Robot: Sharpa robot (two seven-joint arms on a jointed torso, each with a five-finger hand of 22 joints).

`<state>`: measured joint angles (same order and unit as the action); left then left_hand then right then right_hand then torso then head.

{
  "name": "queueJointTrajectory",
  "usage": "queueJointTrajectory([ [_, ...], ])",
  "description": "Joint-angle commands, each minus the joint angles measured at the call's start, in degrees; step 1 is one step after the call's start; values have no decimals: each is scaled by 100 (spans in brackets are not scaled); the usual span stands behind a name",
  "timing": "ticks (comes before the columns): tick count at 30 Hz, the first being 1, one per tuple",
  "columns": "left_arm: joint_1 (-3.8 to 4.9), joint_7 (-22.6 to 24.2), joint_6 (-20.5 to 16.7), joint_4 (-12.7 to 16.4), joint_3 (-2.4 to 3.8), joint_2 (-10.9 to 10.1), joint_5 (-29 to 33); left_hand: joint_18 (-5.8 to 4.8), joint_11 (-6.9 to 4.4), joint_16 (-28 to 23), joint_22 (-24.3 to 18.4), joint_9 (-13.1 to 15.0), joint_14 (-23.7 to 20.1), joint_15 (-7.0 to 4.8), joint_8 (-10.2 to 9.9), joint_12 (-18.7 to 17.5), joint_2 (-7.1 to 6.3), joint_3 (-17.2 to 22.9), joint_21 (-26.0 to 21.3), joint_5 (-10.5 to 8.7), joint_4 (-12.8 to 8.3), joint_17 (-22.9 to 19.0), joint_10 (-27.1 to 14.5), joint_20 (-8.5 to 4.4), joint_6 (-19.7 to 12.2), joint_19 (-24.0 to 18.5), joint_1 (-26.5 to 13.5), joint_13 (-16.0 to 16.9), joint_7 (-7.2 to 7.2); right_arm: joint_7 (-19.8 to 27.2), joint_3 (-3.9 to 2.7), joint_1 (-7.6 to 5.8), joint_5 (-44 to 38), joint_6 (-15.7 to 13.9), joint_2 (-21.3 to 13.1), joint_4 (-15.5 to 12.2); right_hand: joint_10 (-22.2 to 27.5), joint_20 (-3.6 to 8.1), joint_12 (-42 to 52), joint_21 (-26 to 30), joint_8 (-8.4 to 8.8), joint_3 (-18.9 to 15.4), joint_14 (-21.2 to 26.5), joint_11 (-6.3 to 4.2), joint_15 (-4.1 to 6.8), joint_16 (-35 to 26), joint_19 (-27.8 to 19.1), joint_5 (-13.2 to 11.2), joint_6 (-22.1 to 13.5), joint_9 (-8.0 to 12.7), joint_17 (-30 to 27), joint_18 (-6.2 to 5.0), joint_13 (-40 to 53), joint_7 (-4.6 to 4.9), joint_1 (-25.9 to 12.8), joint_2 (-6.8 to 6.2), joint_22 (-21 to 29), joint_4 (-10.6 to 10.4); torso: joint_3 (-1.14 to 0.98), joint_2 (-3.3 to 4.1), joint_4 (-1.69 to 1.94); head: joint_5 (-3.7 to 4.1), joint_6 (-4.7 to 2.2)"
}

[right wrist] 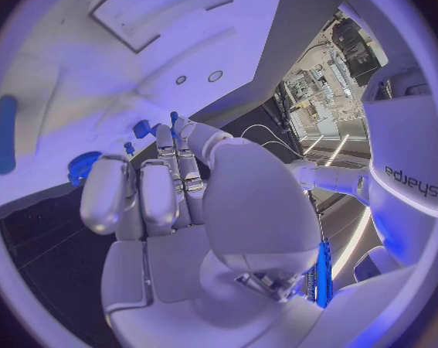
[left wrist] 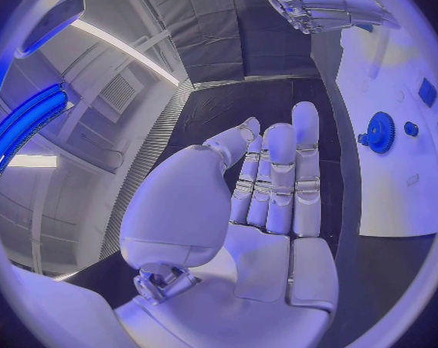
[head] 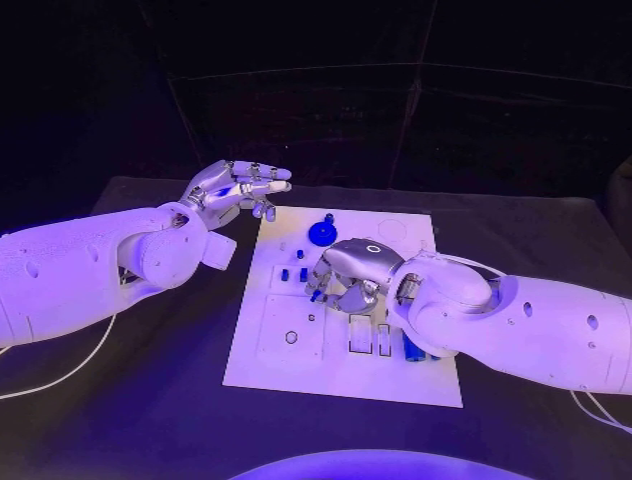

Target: Assemble the parts on the task board

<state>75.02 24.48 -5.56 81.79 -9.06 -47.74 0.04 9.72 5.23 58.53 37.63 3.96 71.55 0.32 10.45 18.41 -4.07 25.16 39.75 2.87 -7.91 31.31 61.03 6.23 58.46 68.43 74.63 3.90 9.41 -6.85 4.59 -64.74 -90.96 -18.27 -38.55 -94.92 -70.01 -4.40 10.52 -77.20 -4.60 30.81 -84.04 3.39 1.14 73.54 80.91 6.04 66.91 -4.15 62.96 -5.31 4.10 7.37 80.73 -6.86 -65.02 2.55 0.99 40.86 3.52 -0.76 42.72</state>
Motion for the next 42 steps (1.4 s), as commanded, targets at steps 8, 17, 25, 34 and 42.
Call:
queueJointTrajectory([
  [8, 10, 114, 79, -4, 5, 26, 42, 78, 15, -33, -8, -8, -45, 13, -17, 20, 40, -43, -15, -3, -4, -5, 19, -6, 46, -49, -2, 7, 6, 103, 99, 75, -35, 444, 141, 126, -6, -12, -31, -28, 46, 23, -191, 13, 22, 21, 9, 34, -20, 8, -13, 54, -2, 40, -47, -10, 9, 8, -14, -2, -9, -73, 50],
  [17, 9, 110, 87, -25, 5, 37, 42, 78, 15, -33, -8, -8, -45, 13, -17, 20, 40, -43, -15, -3, -4, -5, 19, -6, 46, -49, -2, 7, 6, 112, 111, 85, -92, 499, 143, 122, -5, -13, -33, -31, 48, 22, -191, 14, 21, 23, 11, 39, -22, 8, -11, 55, -2, 41, -52, -10, 2, 9, -13, -4, -13, -108, 84],
  [25, 9, 105, 101, -35, 5, 39, 42, 78, 15, -33, -8, -8, -45, 13, -17, 20, 40, -43, -15, -3, -4, -5, 19, -6, 46, -49, -2, 7, 6, 43, 113, 87, -224, 511, 150, 114, -5, -13, -33, -31, 48, 22, -191, 14, 21, 23, 11, 39, -22, 8, -11, 55, -2, 41, -52, -10, 2, 9, -8, -2, -10, -109, 103],
  [34, 9, 94, 110, -31, 5, 35, 42, 77, 15, -42, -15, -8, -53, 14, -18, 22, 39, -55, -25, -3, -6, -24, 18, -5, 45, -51, -4, 7, 5, -109, 113, 87, -412, 618, 248, 108, 4, -22, -51, -31, 61, -15, -187, 21, 13, 23, 1, 53, -32, 11, -29, 53, -5, 45, -123, -44, 7, 7, -3, -1, -10, -108, 106],
  [42, 9, 77, 123, -26, 5, 28, 42, 77, 15, -42, -15, -8, -53, 14, -18, 22, 39, -55, -25, -3, -6, -24, 18, -5, 45, -51, -4, 7, 5, -223, 115, 87, -474, 610, 309, 139, 323, -88, -261, 91, 111, -93, -135, 128, -72, -78, -115, 121, -329, 49, -224, 13, -53, 134, -336, -151, 237, -47, -2, -3, -7, -111, 124],
])
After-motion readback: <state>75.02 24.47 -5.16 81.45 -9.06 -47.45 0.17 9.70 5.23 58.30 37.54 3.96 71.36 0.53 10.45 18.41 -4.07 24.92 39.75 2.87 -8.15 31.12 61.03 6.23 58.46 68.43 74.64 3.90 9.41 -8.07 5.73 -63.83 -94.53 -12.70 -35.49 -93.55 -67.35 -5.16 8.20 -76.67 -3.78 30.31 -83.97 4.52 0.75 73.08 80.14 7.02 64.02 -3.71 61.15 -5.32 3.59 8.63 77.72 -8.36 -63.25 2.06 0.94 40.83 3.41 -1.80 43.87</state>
